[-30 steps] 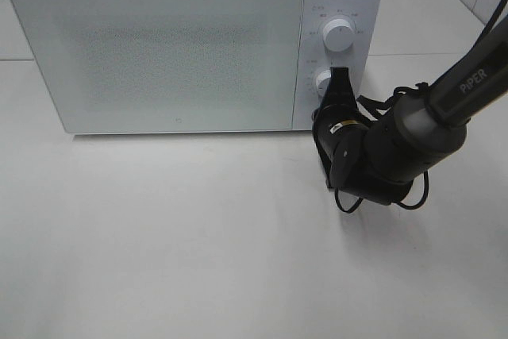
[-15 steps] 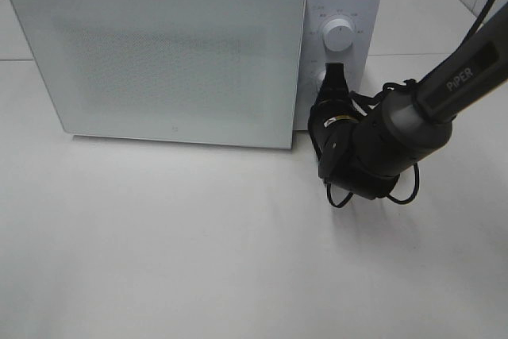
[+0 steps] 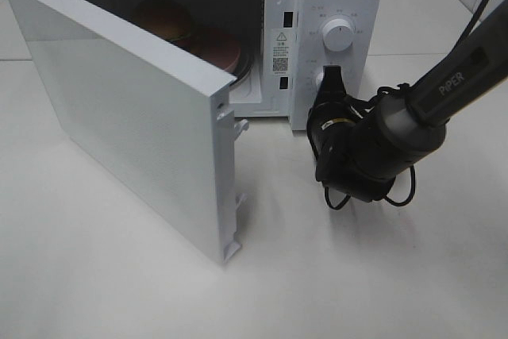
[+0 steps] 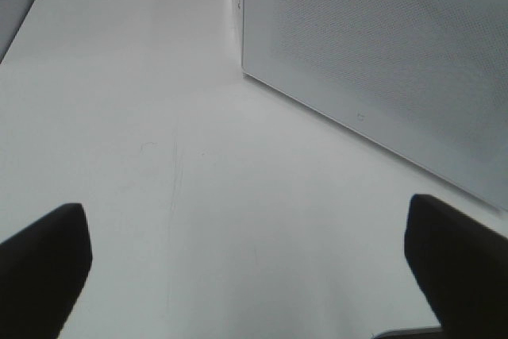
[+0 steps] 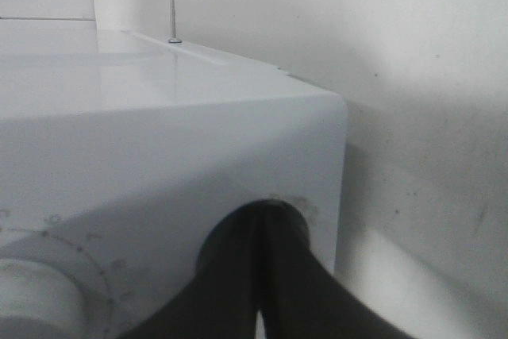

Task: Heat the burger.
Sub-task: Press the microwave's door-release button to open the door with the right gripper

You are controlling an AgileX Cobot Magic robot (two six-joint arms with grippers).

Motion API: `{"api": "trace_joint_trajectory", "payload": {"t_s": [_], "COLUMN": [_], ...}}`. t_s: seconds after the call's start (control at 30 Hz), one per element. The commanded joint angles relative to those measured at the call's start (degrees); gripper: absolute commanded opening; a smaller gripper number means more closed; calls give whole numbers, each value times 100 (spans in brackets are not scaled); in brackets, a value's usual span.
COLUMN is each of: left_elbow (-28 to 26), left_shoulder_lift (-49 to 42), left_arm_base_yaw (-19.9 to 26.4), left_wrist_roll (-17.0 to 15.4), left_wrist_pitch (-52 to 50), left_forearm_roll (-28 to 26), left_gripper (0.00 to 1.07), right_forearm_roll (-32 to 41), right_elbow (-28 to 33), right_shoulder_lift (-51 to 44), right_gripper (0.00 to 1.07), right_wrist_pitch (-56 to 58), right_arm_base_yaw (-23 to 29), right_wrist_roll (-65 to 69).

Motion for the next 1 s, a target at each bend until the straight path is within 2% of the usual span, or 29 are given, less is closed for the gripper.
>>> {"api": "trace_joint_trajectory", "payload": {"t_s": [0.03, 0.9, 1.0], "left_elbow": [23, 23, 23], "left_shoulder_lift": [-109, -109, -109], "left_arm_base_yaw": [11, 11, 11], "left_wrist_roll": [-34, -34, -34], "left_wrist_pitch": [-74, -74, -74], "left_forearm_roll": [-46, -46, -46], "left_gripper": [100, 100, 100], "right_forearm_roll": [-567, -521, -745], "right_elbow": [-384, 693, 854], "right_shoulder_lift": [-109, -1129, -1301], "right_gripper": [0, 0, 0], "right_wrist_pitch": [-1106, 1203, 1524], "right_arm_base_yaw": [-246, -223, -223], "right_wrist_roll": [-11, 52, 11]}}
